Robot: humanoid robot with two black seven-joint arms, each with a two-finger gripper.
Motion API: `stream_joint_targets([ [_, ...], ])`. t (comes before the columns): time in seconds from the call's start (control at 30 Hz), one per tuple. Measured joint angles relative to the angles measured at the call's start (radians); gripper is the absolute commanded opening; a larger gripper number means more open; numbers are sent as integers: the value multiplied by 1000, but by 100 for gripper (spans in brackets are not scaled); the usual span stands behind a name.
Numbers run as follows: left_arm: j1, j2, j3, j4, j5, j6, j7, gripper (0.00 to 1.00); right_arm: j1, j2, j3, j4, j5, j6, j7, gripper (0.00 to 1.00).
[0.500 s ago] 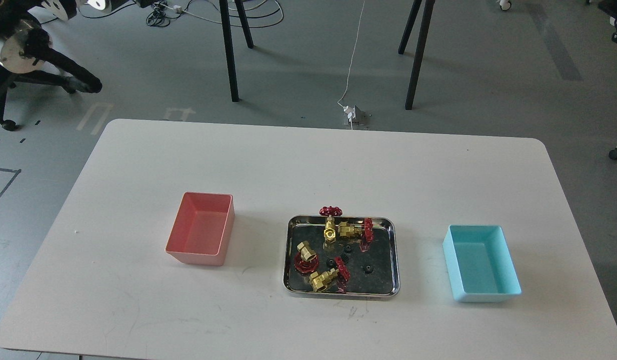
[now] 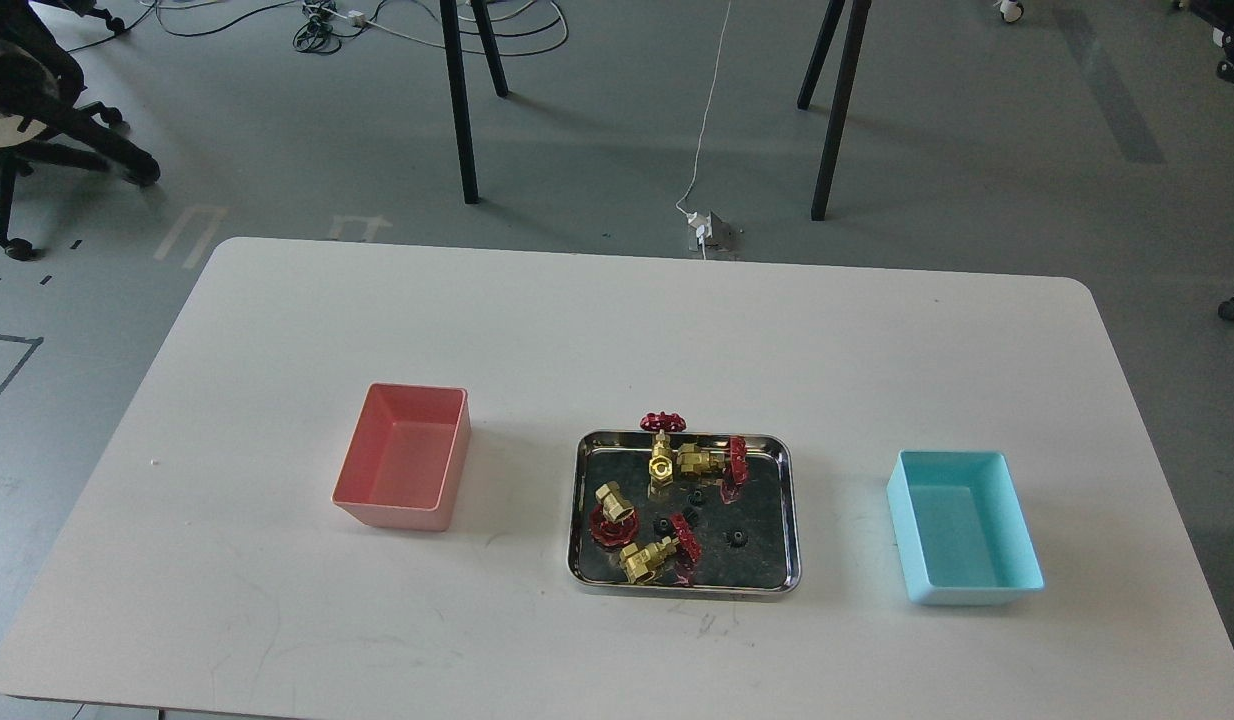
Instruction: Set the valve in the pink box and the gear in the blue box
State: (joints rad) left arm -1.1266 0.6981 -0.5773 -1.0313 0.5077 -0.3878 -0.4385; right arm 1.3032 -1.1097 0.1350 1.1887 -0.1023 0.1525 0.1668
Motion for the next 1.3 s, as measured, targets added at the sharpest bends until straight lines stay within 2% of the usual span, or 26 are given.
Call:
stream_joint_targets([
  [0.07, 42, 1, 0, -49, 165, 42, -37, 100, 6, 0, 0, 0, -1, -1, 0, 99],
  [0.2, 162, 48, 1, -228, 538, 130, -49, 99, 34, 1, 4, 0, -1, 2, -6, 99],
  [0.33, 296, 80, 7, -426, 946, 340, -47, 96, 59, -3, 4, 7, -2, 10, -6, 99],
  [0.47, 416, 33, 88, -471, 1371, 577, 66, 95, 85, -10, -1, 15, -18, 13, -5, 99],
  [0.53, 460, -25, 137, -459, 1570, 642, 124, 95, 97, -10, -3, 15, -31, 13, -6, 99],
  [0.7, 599, -214, 168, -351, 1672, 678, 242, 95, 110, -12, -4, 15, -92, 13, -10, 99],
  [0.8, 645, -295, 173, -270, 1674, 680, 280, 95, 111, -18, -4, 15, -107, 13, -11, 99],
  [1.0, 730, -394, 182, -116, 1674, 680, 290, 95, 108, -22, -5, 14, -112, 13, -11, 99],
  [1.13, 784, -436, 183, -79, 1674, 681, 290, 95, 107, -22, -5, 14, -127, 13, -11, 99],
  [1.3, 795, -474, 182, -36, 1674, 681, 290, 95, 106, -22, -5, 13, -130, 11, -11, 99],
])
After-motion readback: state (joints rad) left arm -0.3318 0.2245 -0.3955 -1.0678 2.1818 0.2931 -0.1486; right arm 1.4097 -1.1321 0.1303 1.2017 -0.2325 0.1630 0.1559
